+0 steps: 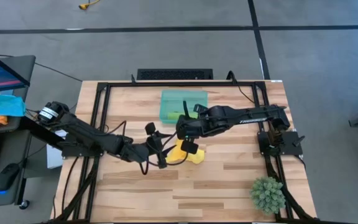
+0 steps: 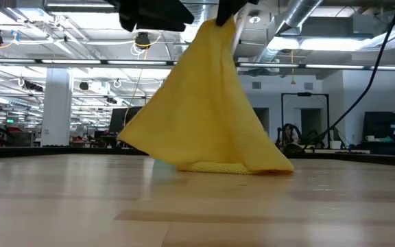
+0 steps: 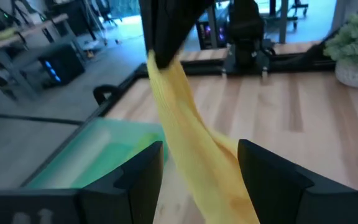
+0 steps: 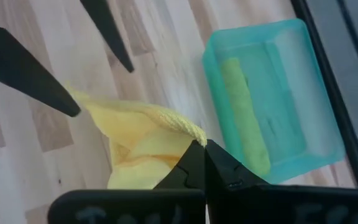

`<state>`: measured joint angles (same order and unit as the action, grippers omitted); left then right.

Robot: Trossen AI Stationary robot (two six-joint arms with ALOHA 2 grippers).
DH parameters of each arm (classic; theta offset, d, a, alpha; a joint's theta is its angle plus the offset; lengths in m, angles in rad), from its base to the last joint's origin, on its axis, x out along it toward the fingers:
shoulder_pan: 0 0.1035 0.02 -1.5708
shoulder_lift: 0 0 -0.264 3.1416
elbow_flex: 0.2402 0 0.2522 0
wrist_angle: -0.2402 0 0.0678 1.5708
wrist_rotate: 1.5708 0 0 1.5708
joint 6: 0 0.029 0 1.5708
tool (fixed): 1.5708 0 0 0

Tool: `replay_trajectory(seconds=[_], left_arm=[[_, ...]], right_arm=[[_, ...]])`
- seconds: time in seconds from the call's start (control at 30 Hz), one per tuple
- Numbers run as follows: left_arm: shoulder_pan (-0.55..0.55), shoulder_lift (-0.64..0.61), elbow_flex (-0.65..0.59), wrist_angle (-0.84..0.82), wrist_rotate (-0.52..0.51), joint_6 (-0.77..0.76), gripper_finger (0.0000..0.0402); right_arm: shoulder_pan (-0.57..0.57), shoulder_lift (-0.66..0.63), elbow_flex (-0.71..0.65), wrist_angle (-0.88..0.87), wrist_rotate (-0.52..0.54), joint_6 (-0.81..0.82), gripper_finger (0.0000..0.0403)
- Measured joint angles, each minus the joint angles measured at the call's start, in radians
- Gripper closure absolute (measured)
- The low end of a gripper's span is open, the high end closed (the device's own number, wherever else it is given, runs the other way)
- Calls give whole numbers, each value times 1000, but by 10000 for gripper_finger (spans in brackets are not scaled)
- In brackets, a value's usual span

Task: Roll microfiber towels into tight, uniform cylinder then place into a basket
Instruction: Fold the yellow microfiber towel

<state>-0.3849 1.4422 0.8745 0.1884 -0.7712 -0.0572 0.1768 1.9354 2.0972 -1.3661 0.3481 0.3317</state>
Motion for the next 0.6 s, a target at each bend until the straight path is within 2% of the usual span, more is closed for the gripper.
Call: replay_trajectory(seconds=[0.17,0.27,0.33,0.47,0.6], left_arm=[[38,0,0,4,10,14,201],[52,0,0,3,63,17,201],[60,0,0,1,63,17,201],[91,0,0,-46,41,3,201],[118,0,0,-107,77,-43,201]], right_arm=[[-11,0,0,19,-8,-1,396],[-10,0,0,19,-8,-2,396],[-10,0,0,19,-10,-3,395],[-8,0,0,19,-10,-3,394],[0,1,11,4,-10,-3,396]])
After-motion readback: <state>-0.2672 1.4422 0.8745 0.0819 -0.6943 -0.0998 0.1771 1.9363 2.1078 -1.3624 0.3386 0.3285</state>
